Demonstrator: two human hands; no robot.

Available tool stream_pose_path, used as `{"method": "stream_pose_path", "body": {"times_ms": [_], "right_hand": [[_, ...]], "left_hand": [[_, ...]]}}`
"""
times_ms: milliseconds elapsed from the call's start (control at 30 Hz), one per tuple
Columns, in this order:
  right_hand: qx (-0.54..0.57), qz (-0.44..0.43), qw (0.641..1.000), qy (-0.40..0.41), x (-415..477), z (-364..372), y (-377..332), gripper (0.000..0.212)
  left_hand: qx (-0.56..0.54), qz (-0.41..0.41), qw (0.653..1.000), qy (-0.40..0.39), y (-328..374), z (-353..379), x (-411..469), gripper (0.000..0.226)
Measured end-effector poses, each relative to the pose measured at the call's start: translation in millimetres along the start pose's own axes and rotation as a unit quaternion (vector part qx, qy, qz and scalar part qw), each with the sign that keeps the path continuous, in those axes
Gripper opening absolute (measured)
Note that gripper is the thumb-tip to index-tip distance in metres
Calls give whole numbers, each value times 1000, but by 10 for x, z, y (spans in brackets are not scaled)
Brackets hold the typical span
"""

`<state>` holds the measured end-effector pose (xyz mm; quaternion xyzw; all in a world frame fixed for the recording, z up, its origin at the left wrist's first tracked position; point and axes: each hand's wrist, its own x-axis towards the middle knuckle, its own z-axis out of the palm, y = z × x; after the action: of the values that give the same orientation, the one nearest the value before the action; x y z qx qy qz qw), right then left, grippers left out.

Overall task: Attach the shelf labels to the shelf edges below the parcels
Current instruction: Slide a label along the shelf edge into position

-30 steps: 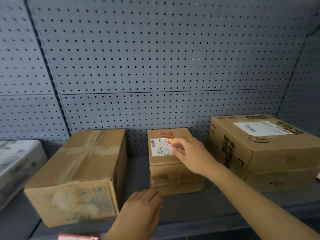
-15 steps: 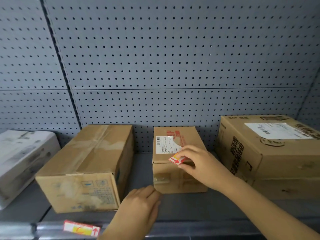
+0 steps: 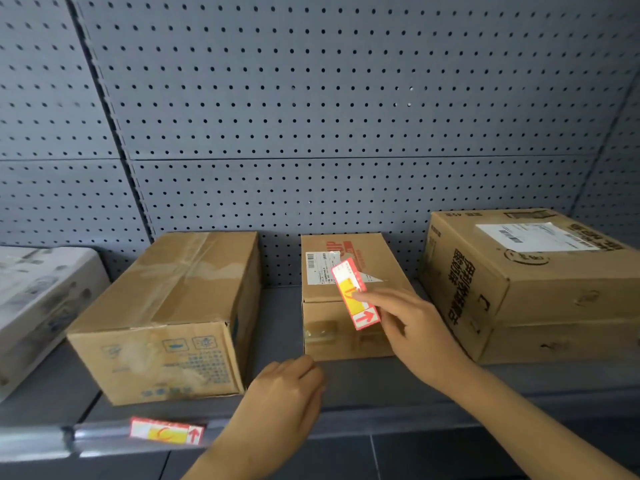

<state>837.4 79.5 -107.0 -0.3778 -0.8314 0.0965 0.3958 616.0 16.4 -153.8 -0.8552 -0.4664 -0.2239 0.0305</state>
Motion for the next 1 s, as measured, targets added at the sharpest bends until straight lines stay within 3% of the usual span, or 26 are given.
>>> {"method": "stream_pose_path", "body": {"times_ms": [100,267,433,700,1000], "right_hand": [[52,30,998,-20,-147,3,-68,47],[43,49,998,22,-381,108,-89,18],[78,124,989,-5,-621,159,-49,34],[136,185,973,-30,-745,151,86,5],[143,154,973,-94,-801,92,251,5]], "left_hand": [[-4,13,1000,-10,31,42,-56,13],[-17,28,999,-24,121,205,-154,15],[-11,33,998,-45,230,415,-210,16],[32,-10,999,-33,409,581,-226,26],[54,-99,992,-46,664,652,-227,47]]}}
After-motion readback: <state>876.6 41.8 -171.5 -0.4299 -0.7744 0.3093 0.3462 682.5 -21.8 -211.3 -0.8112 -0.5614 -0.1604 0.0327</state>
